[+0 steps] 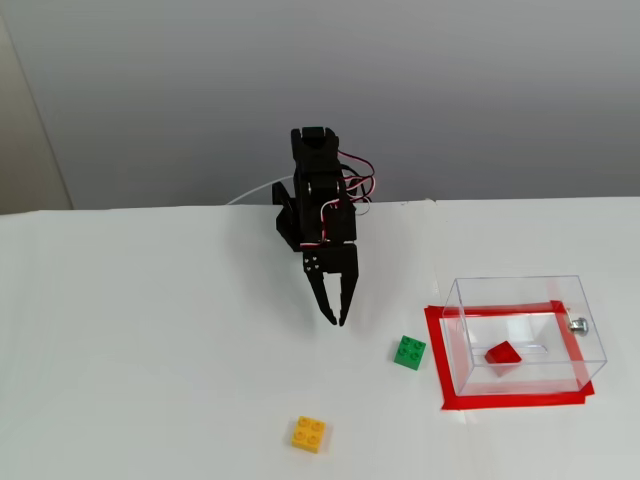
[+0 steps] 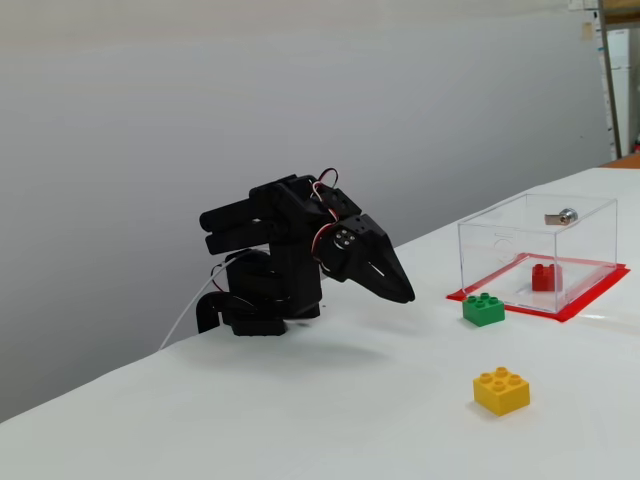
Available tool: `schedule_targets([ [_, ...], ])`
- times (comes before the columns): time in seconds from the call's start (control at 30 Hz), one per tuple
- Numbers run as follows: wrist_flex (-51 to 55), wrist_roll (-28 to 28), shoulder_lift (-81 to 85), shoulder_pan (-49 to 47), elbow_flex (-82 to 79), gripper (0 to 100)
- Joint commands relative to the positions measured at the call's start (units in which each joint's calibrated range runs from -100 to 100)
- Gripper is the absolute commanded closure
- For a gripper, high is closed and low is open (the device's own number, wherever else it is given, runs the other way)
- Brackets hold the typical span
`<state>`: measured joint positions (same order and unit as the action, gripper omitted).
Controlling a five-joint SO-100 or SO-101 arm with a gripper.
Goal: Pick the red lego brick and place it into the transparent box
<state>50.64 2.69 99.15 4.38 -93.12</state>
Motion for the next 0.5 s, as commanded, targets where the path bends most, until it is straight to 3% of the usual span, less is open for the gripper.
schedule_targets([
  [0.0,-0.25,-0.23,0.68,0.09,-1.37,98],
  [0.17,0.18,-0.23,0.68,0.02,-4.17,98],
  [0.47,13.15,0.18,0.68,-0.65,-2.27,98],
])
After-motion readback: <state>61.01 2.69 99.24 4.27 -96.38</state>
